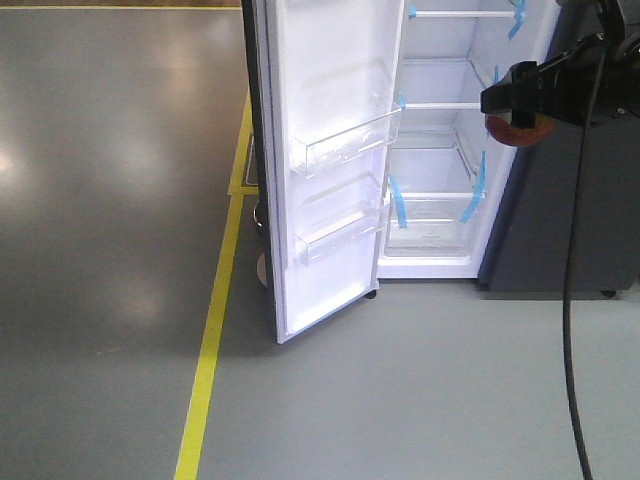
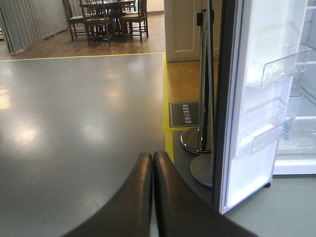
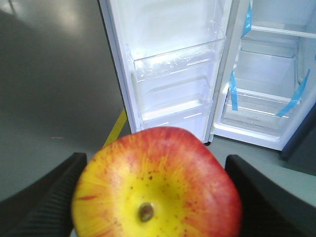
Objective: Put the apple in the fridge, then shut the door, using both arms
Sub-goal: 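Keep holding the apple while approaching the fridge's open door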
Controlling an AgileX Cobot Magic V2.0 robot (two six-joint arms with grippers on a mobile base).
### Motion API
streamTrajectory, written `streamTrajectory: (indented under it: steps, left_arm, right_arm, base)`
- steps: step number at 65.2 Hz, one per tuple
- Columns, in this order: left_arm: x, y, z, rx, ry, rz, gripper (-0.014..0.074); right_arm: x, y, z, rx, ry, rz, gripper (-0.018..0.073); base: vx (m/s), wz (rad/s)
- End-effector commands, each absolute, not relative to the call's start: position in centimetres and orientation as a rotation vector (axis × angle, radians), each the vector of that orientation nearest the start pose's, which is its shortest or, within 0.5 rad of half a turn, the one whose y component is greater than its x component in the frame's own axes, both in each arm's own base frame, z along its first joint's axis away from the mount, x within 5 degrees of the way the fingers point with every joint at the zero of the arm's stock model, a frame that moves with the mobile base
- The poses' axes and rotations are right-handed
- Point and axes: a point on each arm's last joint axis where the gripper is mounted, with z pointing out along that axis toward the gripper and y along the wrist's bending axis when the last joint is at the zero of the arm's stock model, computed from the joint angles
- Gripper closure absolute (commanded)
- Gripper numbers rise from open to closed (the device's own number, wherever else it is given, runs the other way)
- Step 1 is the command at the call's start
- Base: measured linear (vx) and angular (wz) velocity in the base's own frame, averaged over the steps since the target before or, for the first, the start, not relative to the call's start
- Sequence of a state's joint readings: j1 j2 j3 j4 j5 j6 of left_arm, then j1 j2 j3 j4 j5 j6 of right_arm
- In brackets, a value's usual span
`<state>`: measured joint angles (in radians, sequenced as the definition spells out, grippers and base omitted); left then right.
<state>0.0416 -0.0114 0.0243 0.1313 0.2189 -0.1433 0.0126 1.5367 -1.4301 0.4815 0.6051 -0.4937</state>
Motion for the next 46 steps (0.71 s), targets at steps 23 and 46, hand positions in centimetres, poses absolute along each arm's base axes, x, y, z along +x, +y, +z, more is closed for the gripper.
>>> streamTrajectory:
  steps: [23, 46]
  left_arm:
    - [5.61, 0.37, 18.31, -0.060, 1.659, 0.028, 0.0602]
    - [5.61, 0.37, 18.31, -0.060, 1.659, 0.028, 0.0602]
  right_arm:
    - [34.53, 2.67, 40.77, -0.232, 1.977, 0.221, 0.0391]
    - [34.53, 2.67, 40.77, -0.232, 1.977, 0.221, 0.0391]
  base:
    - [0.12, 0.02]
    - [0.10, 0.02]
